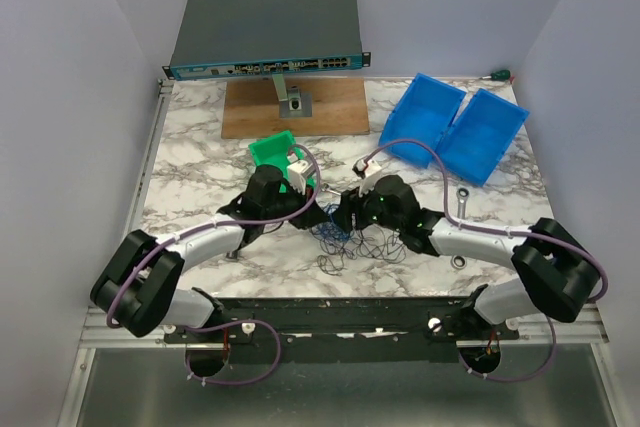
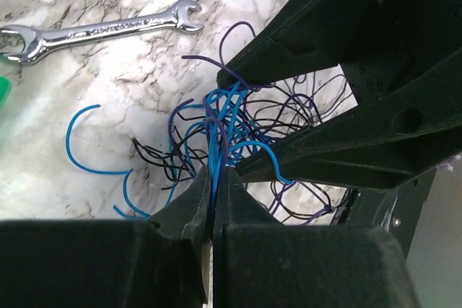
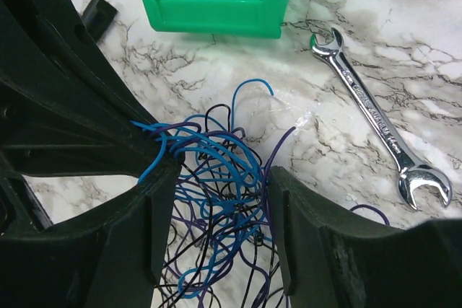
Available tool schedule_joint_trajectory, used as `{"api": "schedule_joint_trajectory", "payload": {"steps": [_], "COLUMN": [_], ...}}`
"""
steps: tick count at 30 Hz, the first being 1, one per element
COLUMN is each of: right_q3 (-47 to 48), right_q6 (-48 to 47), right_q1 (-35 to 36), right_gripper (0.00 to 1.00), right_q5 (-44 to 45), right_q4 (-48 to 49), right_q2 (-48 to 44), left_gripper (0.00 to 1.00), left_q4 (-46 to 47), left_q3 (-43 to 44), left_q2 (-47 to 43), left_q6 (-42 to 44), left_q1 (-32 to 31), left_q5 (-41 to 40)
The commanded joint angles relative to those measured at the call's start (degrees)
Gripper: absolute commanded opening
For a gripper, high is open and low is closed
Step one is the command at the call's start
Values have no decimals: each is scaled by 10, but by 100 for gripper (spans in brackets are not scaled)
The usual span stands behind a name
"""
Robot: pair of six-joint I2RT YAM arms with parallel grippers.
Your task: Untangle the cables
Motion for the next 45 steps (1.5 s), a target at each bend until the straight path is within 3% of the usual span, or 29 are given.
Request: {"api": "schedule_joint_trajectory", "payload": {"steps": [1, 5, 8, 11, 14, 19, 21, 24, 26, 27, 30, 33, 37, 45], "right_q3": [1, 3, -8, -42, -39, -34, -19, -8, -9, -5, -8, -21, -39, -19], "right_q6": [5, 28, 35, 46, 30, 49, 51, 69, 88, 98, 124, 164, 213, 287], "right_q1": [11, 13, 12, 12, 13, 12, 12, 13, 12, 10, -15, -73, -158, -195], "right_gripper": [61, 60, 60, 71, 75, 77, 73, 55, 40, 25, 7, 1, 1, 1], "right_q5": [97, 156, 175, 166, 135, 19, 10, 55, 156, 221, 309, 340, 365, 552], "right_q4": [8, -1, -2, 30, 45, 99, 87, 48, 7, -32, -105, -153, -196, -316], "right_q2": [42, 55, 43, 9, 16, 28, 45, 56, 41, 29, -11, -46, -101, -195], "left_gripper": [0, 0, 0, 0, 0, 0, 0, 0, 0, 0, 0, 0, 0, 0], "left_q4": [100, 140, 115, 113, 138, 151, 154, 176, 191, 180, 132, 91, 55, -75], "left_q3": [-2, -32, -41, -42, -41, -43, -53, -83, -118, -129, -160, -180, -196, -166], "left_q2": [-49, -89, -111, -110, -102, -97, -112, -164, -226, -262, -363, -440, -495, -497], "left_q6": [-12, -18, -11, -13, -21, -27, -24, -24, -23, -15, -3, -14, -32, -85], "left_q1": [-12, -12, -12, -10, -10, -10, -10, -10, -10, -9, -7, -3, 1, 6], "left_q5": [89, 80, 35, 29, 70, 72, 61, 23, -28, -67, -187, -302, -424, -589]}}
